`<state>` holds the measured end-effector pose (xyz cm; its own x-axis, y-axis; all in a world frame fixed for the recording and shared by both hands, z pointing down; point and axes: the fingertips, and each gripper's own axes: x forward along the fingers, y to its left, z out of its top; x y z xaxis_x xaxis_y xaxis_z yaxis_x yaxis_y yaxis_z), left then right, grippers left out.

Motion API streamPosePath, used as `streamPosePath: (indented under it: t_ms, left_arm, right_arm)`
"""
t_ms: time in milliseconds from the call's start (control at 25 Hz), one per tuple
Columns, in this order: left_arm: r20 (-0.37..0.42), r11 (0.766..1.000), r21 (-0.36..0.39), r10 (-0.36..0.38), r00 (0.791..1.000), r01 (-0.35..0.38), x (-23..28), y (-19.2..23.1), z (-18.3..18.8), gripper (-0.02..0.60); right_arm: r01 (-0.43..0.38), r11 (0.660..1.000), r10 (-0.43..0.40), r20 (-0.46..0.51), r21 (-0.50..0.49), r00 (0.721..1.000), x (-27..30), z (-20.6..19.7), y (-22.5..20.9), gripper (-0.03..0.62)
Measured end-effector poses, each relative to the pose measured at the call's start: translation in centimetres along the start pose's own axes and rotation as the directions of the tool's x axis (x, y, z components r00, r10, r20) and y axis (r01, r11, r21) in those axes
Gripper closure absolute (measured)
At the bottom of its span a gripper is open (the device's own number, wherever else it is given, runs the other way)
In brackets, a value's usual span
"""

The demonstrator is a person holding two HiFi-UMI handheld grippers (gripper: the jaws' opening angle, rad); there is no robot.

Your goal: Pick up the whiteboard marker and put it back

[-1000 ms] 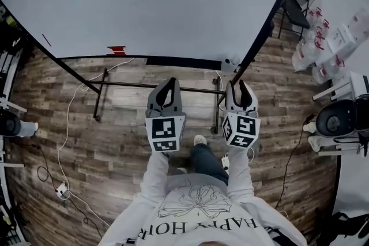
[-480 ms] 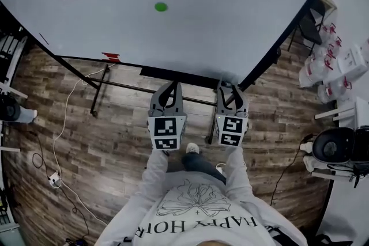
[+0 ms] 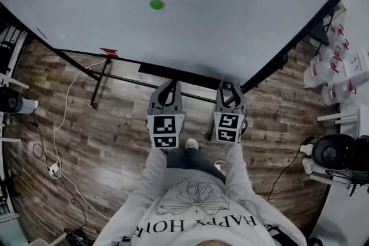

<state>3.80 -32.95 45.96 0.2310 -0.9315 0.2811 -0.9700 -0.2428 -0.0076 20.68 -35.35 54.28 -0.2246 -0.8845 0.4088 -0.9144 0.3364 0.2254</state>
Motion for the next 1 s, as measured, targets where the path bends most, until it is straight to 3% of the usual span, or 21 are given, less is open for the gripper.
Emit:
streamPosePath:
  t_ms: [360, 1000]
  left_arm:
    - [-0.023, 1.000, 0.003, -0.008, 1.000, 0.008, 1.6, 1.1, -0.1, 0.575]
    - [-0.007, 0.999, -0.006, -0.038, 0.999, 0.038, 2.0, 1.9, 0.6, 0.575]
  right_arm:
    - [0.021, 0.999, -0.021, 0.006, -0.028, 1.000, 1.5, 0.6, 0.2, 0.505]
    - [0.129, 0.991, -0.132, 0.064, 0.048, 0.989, 0.3, 3.4, -2.2, 0.531]
